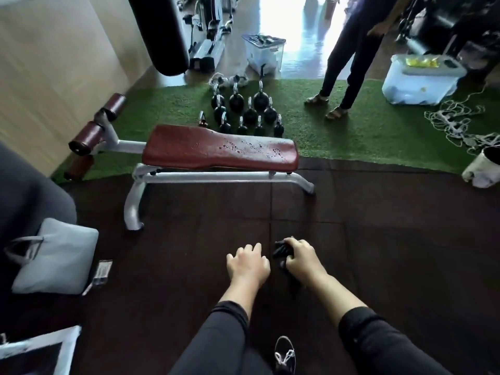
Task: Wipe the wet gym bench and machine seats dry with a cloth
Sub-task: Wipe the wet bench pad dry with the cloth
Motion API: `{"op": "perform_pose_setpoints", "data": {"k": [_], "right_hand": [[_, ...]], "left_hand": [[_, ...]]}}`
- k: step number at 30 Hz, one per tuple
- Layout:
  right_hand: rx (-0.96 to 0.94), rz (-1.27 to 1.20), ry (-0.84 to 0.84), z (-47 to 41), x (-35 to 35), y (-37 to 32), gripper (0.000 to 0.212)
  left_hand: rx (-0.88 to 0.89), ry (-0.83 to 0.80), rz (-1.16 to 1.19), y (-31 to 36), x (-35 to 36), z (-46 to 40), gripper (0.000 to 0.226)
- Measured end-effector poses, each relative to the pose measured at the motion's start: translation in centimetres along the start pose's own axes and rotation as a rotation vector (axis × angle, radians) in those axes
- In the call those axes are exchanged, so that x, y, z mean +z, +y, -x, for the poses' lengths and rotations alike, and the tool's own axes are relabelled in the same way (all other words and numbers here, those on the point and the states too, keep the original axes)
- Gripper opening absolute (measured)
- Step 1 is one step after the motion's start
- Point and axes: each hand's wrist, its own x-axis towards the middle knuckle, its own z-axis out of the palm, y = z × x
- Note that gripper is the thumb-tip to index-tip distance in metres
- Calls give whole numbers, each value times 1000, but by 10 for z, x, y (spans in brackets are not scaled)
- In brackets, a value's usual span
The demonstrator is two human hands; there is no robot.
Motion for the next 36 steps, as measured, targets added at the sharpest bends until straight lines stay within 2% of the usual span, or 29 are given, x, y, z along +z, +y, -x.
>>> {"op": "perform_pose_setpoints", "data": {"k": [9,22,30,36], "right_hand": [[41,-26,1,-142,-28,-33,51],[166,-88,135,-344,-68,-89,52],[221,-112,140,-440,-108,-69,53],[214,-127,186,-532,-123,-26,53]], "left_hand": [[8,-17,16,3,-57,-134,49],[177,-37,-93,4,-166,-362,52],[180,-38,-81,37,-191,-463,53],[176,-16,-81,64,-174,-551,54]]}}
